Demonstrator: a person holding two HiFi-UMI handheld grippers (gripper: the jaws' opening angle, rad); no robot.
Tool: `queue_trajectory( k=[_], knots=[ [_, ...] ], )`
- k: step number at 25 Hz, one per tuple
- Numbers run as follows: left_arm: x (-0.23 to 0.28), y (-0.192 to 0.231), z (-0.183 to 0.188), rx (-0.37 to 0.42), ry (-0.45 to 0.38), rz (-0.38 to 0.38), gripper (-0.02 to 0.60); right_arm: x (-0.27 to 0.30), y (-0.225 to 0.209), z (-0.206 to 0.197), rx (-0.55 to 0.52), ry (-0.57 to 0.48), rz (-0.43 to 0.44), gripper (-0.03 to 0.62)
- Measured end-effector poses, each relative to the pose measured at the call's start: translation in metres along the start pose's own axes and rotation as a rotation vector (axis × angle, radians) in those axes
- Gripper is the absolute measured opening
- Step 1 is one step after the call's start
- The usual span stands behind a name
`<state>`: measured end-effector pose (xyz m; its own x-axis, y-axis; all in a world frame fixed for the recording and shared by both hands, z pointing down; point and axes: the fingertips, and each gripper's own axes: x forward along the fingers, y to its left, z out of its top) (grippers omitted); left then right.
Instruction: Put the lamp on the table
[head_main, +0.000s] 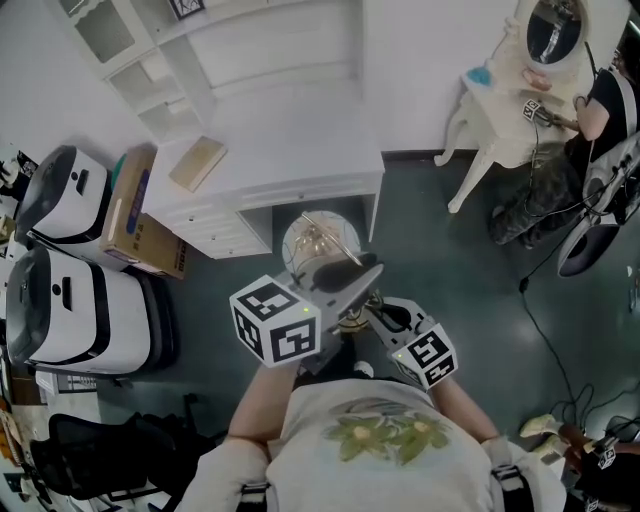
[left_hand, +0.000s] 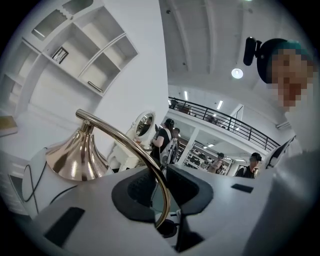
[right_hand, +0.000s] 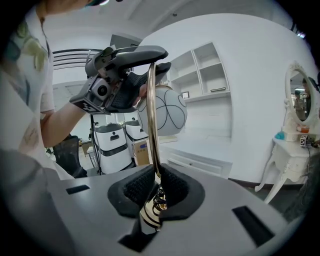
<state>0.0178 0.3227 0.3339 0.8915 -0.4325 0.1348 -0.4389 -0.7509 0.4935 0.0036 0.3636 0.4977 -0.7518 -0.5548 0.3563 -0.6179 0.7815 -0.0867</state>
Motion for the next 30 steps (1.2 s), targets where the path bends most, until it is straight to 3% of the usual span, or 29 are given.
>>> queue_trajectory(
  k=[16,30],
  knots=[
    [0.02,0.081,0.056,0.038,0.019,-0.071,0.08,0.078,-0.064,0.039,0.014,-0.005,-0.045,0.059],
    [0.018,0.151,0.089,0.025,0.04,-0.097,0.08,0.145,-0.092,0.059,0.046,0.023,-0.064,0.06]
  ],
)
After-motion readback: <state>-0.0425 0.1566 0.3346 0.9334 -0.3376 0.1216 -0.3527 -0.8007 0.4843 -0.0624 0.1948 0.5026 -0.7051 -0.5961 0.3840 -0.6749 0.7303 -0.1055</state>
